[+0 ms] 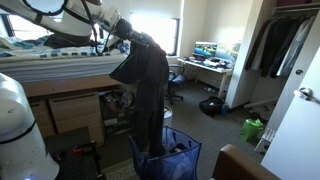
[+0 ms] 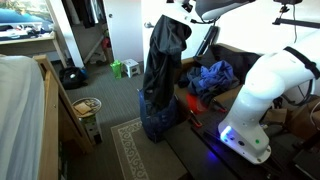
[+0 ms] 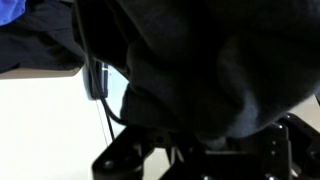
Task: Put the brown clothing on the bed in the laundry hamper
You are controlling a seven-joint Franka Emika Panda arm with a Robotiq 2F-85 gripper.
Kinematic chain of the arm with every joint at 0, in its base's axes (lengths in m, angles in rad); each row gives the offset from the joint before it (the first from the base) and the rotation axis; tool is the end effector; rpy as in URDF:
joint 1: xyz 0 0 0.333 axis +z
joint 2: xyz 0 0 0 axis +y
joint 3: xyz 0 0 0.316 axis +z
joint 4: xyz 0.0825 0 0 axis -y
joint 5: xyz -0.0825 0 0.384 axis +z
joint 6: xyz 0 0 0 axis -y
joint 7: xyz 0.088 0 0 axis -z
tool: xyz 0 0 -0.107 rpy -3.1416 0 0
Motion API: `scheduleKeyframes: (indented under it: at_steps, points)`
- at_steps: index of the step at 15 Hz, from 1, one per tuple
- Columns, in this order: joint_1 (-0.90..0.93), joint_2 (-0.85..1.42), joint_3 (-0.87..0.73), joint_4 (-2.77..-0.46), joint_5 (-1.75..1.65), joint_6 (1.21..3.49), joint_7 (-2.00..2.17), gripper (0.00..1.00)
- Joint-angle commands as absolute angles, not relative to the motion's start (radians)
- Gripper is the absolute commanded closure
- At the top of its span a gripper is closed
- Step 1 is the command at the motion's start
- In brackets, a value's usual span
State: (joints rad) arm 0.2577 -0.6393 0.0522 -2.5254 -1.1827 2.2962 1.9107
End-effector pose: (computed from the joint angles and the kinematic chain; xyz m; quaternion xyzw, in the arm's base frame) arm 0.3823 0.1040 0.5452 0.7597 -0.3868 0.5172 0.0759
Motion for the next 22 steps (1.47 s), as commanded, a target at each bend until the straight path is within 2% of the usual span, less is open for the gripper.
scheduleKeyframes:
  at_steps: [1,15,21,22]
  points:
    - [0.201,-0.626,0.055,-2.545,-1.116,2.380,1.937,1.00]
    - [0.053,-0.461,0.077,-2.656,-0.845,2.679,1.893,1.00]
    - [0.121,-0.385,0.011,-2.652,-0.799,2.702,1.874,1.00]
    - [0.071,-0.375,0.067,-2.651,-0.751,2.696,1.840,1.00]
